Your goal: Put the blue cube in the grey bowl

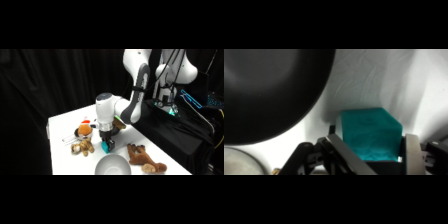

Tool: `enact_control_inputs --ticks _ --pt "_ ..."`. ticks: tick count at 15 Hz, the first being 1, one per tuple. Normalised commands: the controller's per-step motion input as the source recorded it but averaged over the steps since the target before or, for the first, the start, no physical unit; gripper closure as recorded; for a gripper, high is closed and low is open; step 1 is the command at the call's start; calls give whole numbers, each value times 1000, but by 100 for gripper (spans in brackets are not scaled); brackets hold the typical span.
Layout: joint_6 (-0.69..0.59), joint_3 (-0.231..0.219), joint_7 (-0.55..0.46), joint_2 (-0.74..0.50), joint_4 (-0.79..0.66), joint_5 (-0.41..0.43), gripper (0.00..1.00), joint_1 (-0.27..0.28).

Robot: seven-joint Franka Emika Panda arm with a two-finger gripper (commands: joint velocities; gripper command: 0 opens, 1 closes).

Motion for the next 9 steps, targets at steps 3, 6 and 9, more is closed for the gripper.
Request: enact_control_inputs --ticks 3,6,9 --pt "116 -26 106 17 45 -90 66 52" --pt "-55 -111 197 -117 -10 -139 70 134" --pt "-378 -159 268 -296 -28 -175 73 187"
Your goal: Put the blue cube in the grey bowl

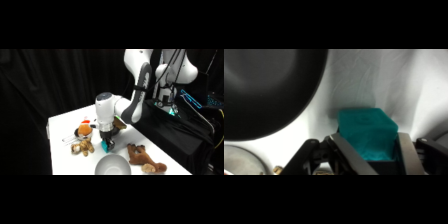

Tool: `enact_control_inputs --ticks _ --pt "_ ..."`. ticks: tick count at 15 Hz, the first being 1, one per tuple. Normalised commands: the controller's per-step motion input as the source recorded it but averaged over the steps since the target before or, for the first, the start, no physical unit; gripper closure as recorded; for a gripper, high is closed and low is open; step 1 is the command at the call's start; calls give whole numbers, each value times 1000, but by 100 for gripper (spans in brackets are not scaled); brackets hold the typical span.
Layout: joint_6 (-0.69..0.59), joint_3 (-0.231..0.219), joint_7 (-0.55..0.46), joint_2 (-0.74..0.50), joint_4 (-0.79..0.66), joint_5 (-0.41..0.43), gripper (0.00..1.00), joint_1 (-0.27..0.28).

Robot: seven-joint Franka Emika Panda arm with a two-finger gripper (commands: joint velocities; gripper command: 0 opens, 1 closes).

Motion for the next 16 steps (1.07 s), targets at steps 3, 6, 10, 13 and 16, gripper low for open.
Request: enact_control_inputs --ticks 3,6,10,13,16 --pt "-503 -95 218 -350 31 -171 73 117" --pt "-486 -40 178 -309 102 -165 73 50" --pt "-408 -2 171 -243 98 -180 73 41" --pt "-277 68 130 -169 58 -114 73 36" --pt "-114 106 114 -151 -3 -43 73 56"
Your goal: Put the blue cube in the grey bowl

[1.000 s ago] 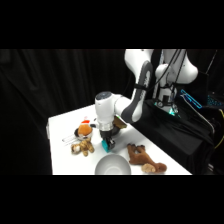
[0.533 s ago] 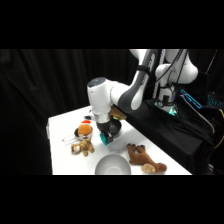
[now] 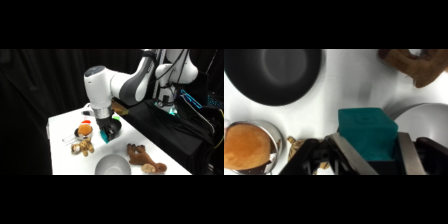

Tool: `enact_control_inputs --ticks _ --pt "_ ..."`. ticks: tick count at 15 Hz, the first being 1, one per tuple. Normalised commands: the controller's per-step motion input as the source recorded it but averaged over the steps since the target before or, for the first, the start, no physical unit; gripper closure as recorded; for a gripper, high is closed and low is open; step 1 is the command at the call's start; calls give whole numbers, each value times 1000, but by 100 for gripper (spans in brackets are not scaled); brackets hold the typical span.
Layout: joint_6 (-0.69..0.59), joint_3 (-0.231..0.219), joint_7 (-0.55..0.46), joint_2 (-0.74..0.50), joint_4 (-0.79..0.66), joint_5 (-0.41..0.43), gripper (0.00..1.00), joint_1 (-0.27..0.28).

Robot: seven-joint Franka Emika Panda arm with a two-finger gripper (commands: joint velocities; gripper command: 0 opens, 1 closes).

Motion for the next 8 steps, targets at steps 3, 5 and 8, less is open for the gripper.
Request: enact_control_inputs --ticks 3,5,8 --pt "-22 95 130 -143 -21 -16 73 82" --pt "18 83 127 -116 -17 1 73 87" --pt "63 61 122 -61 12 -10 73 86"
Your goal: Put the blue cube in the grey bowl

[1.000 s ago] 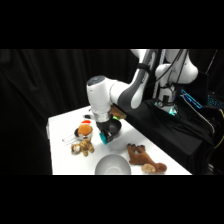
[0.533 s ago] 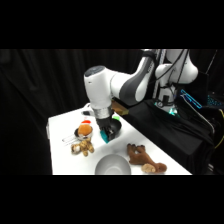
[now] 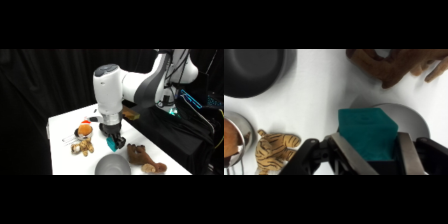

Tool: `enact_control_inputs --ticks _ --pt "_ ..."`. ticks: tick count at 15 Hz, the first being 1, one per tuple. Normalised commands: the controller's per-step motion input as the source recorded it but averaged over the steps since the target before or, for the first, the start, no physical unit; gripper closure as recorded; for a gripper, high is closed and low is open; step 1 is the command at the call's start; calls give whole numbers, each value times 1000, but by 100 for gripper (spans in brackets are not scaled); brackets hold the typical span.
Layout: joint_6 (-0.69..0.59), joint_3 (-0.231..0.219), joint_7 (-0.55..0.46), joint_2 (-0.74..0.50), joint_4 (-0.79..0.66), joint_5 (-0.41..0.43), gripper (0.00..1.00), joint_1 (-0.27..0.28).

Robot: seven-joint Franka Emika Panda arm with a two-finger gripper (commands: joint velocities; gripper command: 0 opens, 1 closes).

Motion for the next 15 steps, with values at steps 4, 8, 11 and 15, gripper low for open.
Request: enact_control_inputs --ticks 4,8,11,15 --pt "170 46 93 67 93 8 73 62" --pt "191 37 82 213 186 32 73 55" --pt "187 23 89 248 245 15 73 85" --pt "131 -3 66 237 300 0 73 80"
